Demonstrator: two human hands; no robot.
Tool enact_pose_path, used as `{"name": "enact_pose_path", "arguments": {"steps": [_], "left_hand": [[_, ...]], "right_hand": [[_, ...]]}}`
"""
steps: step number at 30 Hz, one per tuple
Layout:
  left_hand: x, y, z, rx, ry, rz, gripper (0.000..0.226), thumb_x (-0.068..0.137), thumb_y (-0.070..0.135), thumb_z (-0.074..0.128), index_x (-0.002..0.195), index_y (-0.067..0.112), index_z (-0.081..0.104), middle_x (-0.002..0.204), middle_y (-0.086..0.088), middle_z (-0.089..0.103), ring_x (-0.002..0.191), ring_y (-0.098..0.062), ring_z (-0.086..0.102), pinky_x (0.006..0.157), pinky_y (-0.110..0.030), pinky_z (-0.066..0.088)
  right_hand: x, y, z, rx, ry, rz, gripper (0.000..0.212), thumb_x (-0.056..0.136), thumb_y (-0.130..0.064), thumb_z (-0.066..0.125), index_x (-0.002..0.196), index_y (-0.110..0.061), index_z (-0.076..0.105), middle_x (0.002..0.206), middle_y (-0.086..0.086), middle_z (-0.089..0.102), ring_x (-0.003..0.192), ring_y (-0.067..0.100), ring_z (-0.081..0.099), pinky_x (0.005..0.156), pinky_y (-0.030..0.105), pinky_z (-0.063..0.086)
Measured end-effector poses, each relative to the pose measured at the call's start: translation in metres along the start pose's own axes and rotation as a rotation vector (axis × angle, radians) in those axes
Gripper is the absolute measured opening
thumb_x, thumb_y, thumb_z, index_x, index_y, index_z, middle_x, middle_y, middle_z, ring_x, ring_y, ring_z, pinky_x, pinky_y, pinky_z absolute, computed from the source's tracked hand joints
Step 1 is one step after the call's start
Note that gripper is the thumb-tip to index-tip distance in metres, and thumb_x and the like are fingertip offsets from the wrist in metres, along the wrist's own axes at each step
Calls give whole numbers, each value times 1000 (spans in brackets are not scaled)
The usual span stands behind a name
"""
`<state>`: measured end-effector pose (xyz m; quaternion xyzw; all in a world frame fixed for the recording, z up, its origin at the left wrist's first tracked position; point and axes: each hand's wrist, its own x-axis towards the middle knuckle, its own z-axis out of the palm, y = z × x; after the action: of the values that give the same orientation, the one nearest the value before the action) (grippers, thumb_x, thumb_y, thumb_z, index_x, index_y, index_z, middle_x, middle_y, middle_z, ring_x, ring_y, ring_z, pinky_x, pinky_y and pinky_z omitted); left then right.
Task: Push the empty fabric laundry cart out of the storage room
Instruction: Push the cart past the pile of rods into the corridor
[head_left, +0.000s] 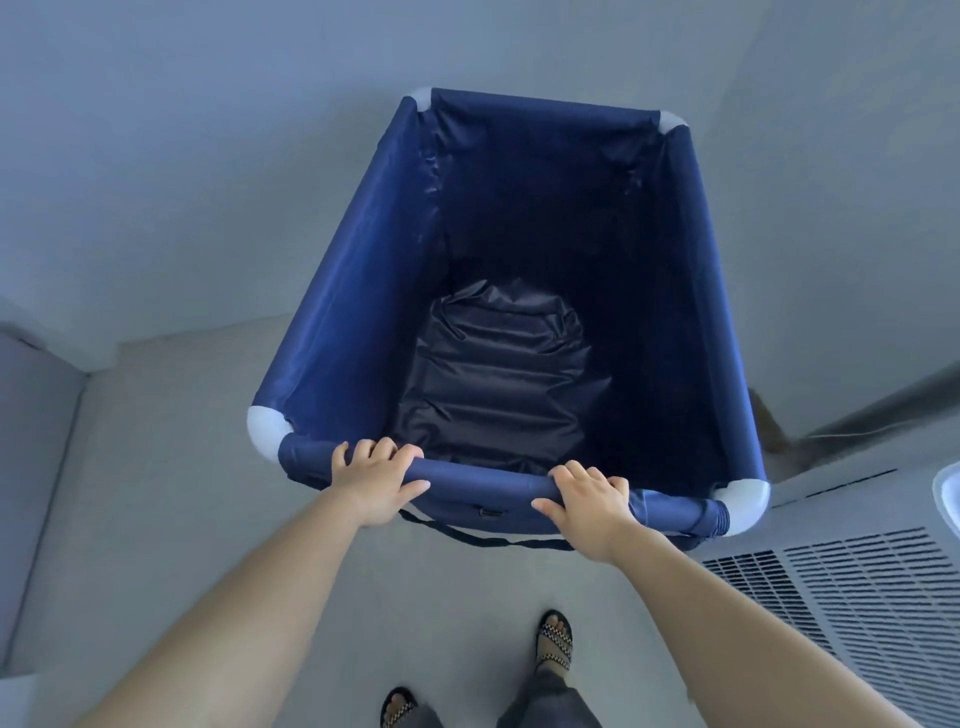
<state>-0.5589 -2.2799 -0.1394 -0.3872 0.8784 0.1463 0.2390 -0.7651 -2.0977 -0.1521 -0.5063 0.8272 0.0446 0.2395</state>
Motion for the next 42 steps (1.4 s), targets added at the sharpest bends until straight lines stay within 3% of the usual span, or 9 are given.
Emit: {"name": "enact_pose_path", "arguments": {"steps": [17, 22, 29, 36, 42], "left_hand": [[-2, 91, 1, -166, -39, -264, 45, 96, 53, 24, 138, 35, 24, 133, 0, 38, 125, -27, 30, 112, -51, 13], [0, 105, -4, -198, -77, -215, 46, 98, 49, 25, 140, 32, 24, 136, -1, 38, 121, -28, 35, 107, -45, 22], [14, 115, -2, -206, 12, -175, 45, 97, 49, 29, 137, 28, 27, 134, -1, 44, 117, -28, 42, 98, -44, 31], [43, 106, -14, -336, -44, -113, 44, 95, 50, 34, 133, 27, 31, 127, 1, 47, 112, -23, 43, 87, -39, 39], [60, 102, -20, -319, 77, -4, 38, 95, 46, 38, 121, 18, 41, 113, 5, 48, 101, -17, 47, 77, -31, 42]], "right_hand": [[71, 91, -50, -160, -56, -280, 47, 93, -57, 32, 126, -25, 41, 123, -4, 48, 109, 21, 45, 96, 39, 29], [83, 109, -60, -210, -7, -333, 46, 93, -56, 31, 127, -27, 40, 123, -4, 47, 111, 20, 43, 103, 40, 25], [103, 116, -70, -256, 51, -318, 49, 96, -50, 25, 137, -23, 28, 135, 0, 37, 130, 21, 28, 115, 48, 3], [140, 118, -96, -285, 6, -378, 50, 96, -51, 26, 138, -24, 27, 138, 0, 36, 133, 20, 25, 115, 46, 3], [170, 116, -119, -261, -50, -430, 49, 95, -52, 32, 136, -26, 32, 139, -1, 38, 135, 19, 25, 116, 45, 3]]}}
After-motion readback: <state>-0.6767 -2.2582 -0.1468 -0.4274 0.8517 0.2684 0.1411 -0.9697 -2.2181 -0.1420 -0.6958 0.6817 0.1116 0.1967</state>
